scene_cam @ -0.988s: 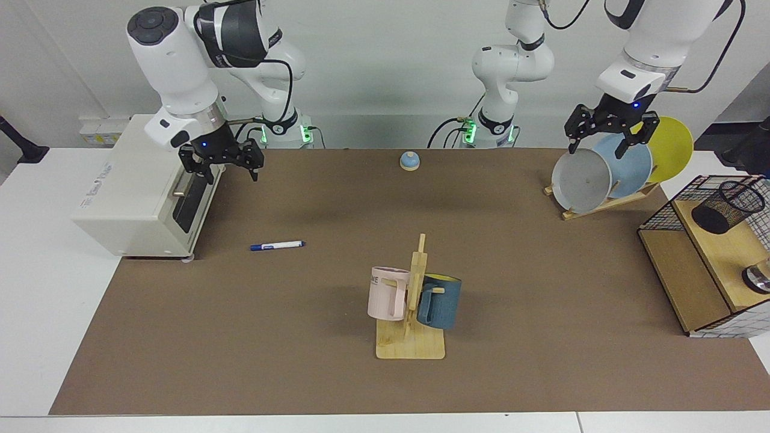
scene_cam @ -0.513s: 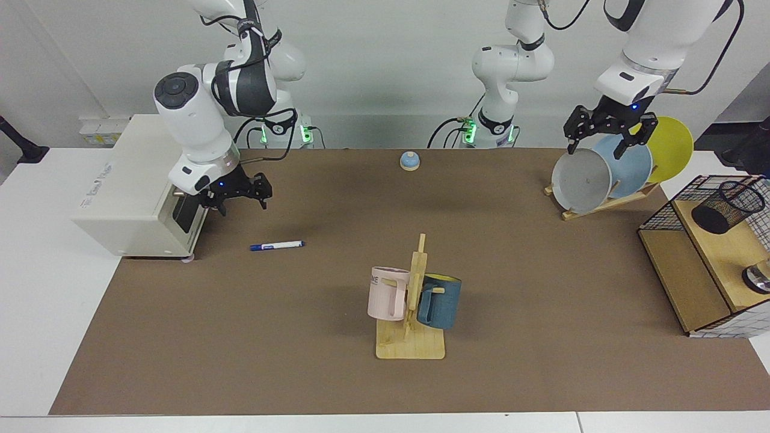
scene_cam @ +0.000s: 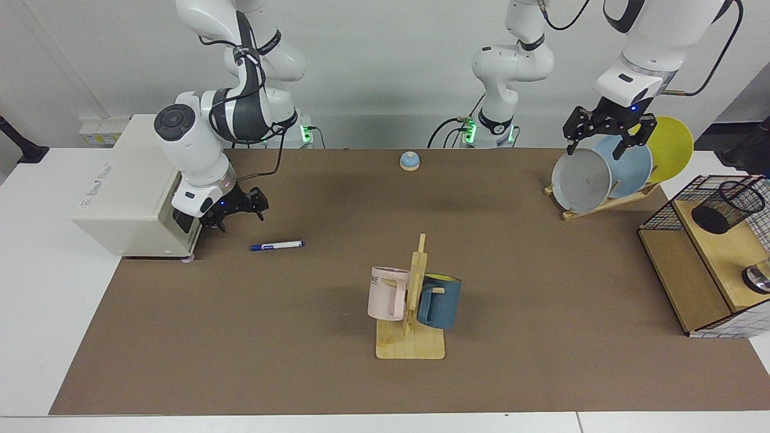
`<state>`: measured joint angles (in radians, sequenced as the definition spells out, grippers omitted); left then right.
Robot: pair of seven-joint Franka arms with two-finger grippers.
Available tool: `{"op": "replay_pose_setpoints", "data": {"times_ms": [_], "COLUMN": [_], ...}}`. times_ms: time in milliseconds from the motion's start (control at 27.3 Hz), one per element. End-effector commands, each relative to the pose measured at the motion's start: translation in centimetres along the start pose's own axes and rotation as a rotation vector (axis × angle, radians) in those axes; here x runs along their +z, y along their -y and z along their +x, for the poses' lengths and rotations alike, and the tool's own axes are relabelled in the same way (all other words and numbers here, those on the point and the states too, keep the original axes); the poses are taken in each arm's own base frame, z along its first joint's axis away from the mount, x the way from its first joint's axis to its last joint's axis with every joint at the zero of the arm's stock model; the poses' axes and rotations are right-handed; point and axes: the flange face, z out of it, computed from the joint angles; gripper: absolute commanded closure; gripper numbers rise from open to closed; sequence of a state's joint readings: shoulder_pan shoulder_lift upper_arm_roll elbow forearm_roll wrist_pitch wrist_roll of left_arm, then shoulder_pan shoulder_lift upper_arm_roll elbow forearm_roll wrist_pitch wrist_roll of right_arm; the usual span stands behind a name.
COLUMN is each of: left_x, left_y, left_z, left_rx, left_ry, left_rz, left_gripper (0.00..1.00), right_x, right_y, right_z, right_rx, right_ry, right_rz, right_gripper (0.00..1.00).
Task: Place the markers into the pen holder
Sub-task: 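Move the right gripper toward the white marker on the table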
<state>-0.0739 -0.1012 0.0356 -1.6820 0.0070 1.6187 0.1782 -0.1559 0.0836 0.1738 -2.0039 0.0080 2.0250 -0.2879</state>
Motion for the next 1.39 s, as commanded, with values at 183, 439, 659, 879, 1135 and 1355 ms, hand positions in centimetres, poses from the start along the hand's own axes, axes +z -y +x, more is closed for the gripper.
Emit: {"op": "replay_pose_setpoints", "data": {"times_ms": [183, 439, 659, 879, 1135, 1355], "left_x": [0.2, 0.2, 0.2, 0.3, 0.3, 0.5], "left_y": [0.5, 0.6, 0.6, 0.6, 0.7, 0.7], "left_z": [-0.4, -0.4, -0.4, -0.5, -0.5, -0.5], "left_rx": [-0.013, -0.015, -0.017, -0.018, -0.018, -0.018], "left_ry": [0.002, 0.004, 0.002, 0.008, 0.008, 0.013], "left_rz": [0.006, 0.006, 0.006, 0.005, 0.005, 0.004], "left_gripper": [0.0, 0.0, 0.0, 0.0, 0.0, 0.0], "right_x": [0.5, 3.0, 4.1, 5.3, 7.2, 9.5], "right_y": [0.3, 0.5, -0.8, -1.5, -1.3, -0.2], "right_z": [-0.3, -0.1, -0.3, -0.8, -1.3, -1.9], "right_rx": [0.353, 0.736, 1.056, 1.302, 1.527, 1.666], "right_ry": [0.005, 0.048, 0.086, 0.06, 0.013, -0.014], "right_rz": [0.002, 0.012, 0.124, 0.144, 0.154, 0.161], "right_gripper": [0.0, 0.0, 0.0, 0.0, 0.03, 0.03]}}
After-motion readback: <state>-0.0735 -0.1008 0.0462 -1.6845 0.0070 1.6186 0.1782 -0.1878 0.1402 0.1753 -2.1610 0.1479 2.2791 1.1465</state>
